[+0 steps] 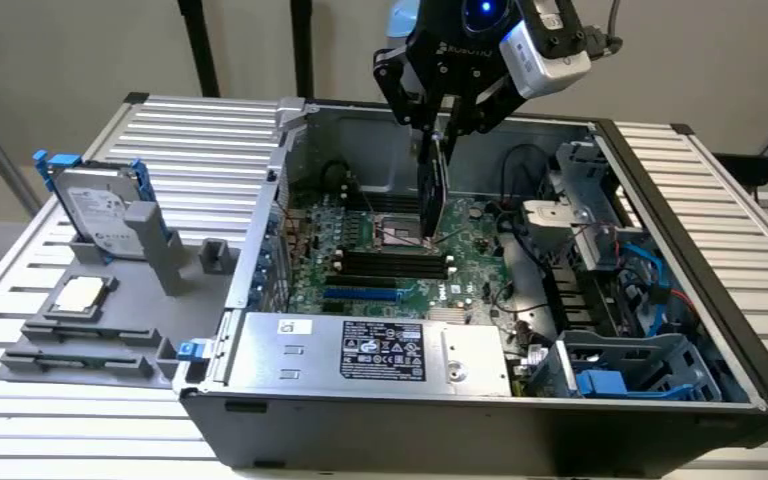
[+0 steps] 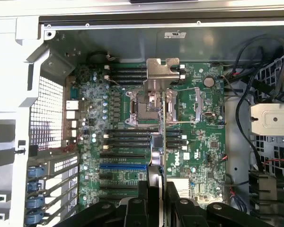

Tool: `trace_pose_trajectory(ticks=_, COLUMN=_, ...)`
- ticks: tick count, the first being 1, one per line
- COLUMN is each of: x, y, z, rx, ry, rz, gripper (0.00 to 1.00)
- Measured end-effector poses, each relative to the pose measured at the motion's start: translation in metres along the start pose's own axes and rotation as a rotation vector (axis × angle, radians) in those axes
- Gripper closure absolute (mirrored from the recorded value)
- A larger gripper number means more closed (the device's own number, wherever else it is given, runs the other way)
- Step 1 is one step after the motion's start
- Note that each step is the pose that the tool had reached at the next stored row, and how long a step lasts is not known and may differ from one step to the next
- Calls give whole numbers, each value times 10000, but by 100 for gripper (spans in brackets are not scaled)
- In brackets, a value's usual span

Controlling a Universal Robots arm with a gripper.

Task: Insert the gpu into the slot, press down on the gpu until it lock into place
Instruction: 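Insert the gpu into the slot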

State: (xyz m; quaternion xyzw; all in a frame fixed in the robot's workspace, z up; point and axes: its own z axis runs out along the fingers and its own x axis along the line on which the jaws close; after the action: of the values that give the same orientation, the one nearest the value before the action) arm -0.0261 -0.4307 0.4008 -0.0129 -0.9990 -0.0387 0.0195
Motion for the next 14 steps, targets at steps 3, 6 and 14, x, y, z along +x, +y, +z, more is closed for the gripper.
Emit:
trace_pose_trajectory(ticks=3, x=0, y=0, z=0, rx=0, ry=0, rz=0, gripper=74)
trace_pose_trajectory(ticks=6, x=0, y=0, z=0, rx=3, ry=4, rz=-53, gripper=74)
trace_pose_trajectory(ticks=14, x=0, y=4, z=2, rx=56, ry=106, rz=-1384, gripper=74)
